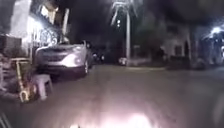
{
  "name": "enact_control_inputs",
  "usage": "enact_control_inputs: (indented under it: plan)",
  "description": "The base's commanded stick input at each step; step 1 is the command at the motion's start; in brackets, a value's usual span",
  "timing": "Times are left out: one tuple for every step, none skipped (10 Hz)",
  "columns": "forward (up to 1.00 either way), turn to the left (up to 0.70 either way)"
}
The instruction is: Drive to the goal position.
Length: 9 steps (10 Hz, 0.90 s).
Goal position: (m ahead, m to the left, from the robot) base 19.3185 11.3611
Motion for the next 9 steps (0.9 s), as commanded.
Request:
enact_control_inputs:
  plan:
    - [1.00, 0.00]
    - [1.00, 0.00]
    - [1.00, 0.00]
    - [1.00, 0.00]
    - [1.00, 0.00]
    - [1.00, 0.00]
    - [1.00, 0.00]
    - [1.00, 0.00]
    - [1.00, 0.00]
